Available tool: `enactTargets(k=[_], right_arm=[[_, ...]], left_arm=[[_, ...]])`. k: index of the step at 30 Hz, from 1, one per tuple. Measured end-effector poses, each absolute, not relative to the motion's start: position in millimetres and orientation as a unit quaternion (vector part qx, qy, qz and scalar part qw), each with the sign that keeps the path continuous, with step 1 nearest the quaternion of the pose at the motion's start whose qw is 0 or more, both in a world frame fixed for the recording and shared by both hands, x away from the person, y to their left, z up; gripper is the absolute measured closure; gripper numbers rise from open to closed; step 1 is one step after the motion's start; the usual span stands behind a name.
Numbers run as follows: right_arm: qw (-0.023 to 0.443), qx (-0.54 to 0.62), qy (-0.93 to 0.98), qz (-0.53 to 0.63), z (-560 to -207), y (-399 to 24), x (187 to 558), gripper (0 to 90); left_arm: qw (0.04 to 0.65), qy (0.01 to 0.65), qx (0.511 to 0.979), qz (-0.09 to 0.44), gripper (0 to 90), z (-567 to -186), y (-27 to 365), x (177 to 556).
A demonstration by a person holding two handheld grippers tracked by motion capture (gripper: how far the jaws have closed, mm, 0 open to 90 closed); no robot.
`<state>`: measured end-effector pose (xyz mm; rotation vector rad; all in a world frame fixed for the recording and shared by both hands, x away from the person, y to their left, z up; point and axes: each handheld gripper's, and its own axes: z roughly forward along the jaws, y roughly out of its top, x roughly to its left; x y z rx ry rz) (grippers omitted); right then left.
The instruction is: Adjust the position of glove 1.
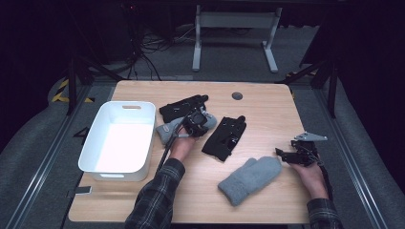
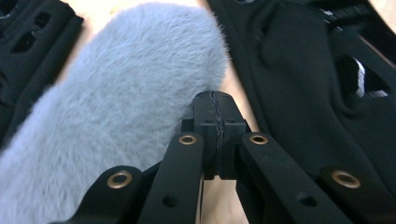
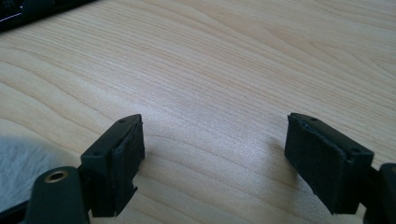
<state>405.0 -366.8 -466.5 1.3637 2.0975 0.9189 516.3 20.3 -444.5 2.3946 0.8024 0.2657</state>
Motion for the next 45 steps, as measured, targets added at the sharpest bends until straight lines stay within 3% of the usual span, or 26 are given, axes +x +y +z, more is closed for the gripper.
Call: enactTargets(k=[6,15,17,23,45], right_arm=[[0.236,0.497,0.765,0.335,-466.4,-367.0,405.0,20.5],[0.237,0.499,0.764,0.335,-466.5,-366.5,404.9,20.4],[0.237,0.498,0.764,0.335,-466.5,-366.6,405.0,20.4],[0.237,0.499,0.764,0.335,-466.6,-366.5,405.0,20.4],[0.235,0.498,0.764,0.335,-466.5,-366.9,405.1,20.5]], left_arm=[[0.305,0.301,0.898,0.102,89.8,-439.0,19.2,518.7],[0.327,0.319,0.88,0.128,89.8,-415.2,51.8,503.4],[0.308,0.335,0.878,0.147,89.8,-416.4,61.7,505.5],[0.301,0.368,0.87,0.13,89.8,-433.1,76.6,514.0],[0.323,0.351,0.874,0.092,89.6,-434.3,31.8,520.2]])
